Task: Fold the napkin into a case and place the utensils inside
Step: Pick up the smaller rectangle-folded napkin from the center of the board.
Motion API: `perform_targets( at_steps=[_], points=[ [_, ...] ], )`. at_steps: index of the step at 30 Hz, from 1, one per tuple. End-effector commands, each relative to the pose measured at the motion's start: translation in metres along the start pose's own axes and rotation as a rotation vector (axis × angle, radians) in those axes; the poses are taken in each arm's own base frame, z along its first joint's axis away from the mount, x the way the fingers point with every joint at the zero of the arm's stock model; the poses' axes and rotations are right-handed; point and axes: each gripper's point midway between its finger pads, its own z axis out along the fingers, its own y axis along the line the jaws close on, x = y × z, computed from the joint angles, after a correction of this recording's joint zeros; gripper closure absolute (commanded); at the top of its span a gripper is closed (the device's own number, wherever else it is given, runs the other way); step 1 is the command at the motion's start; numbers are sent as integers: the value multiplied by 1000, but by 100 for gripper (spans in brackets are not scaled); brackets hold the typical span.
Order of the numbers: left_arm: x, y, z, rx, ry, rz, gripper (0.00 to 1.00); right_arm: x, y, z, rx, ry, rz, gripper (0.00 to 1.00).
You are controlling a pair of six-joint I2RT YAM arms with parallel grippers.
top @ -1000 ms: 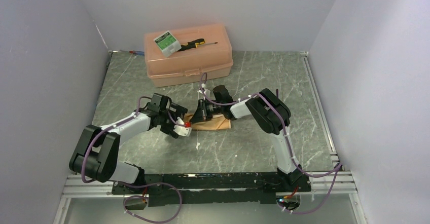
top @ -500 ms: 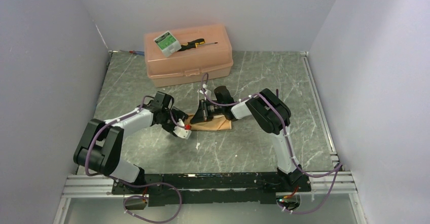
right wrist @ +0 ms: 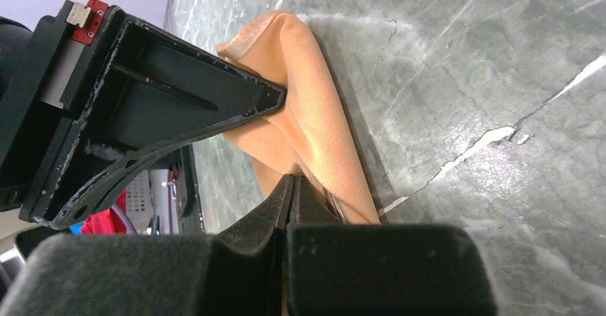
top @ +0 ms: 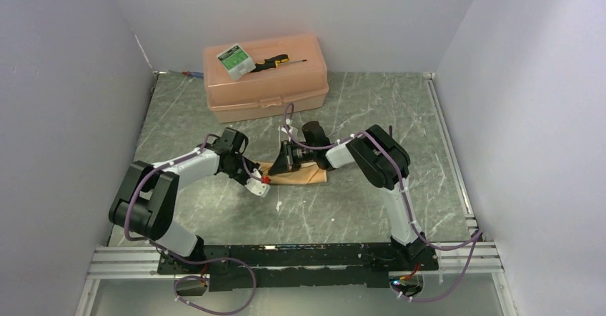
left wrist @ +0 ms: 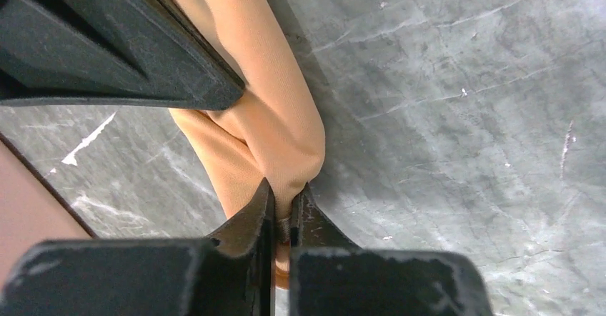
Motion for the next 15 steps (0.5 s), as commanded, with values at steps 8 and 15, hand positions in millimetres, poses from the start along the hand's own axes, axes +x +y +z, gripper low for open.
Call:
perform_targets(
  at_steps=[8, 15],
  points=[
    [-34, -7, -20, 181, -118, -346, 97, -30, 1, -52, 233, -70, -309, 69],
    [-47, -25, -36, 225, -160, -473, 97, -32, 17, -118, 461, -122, -681, 27]
  ],
)
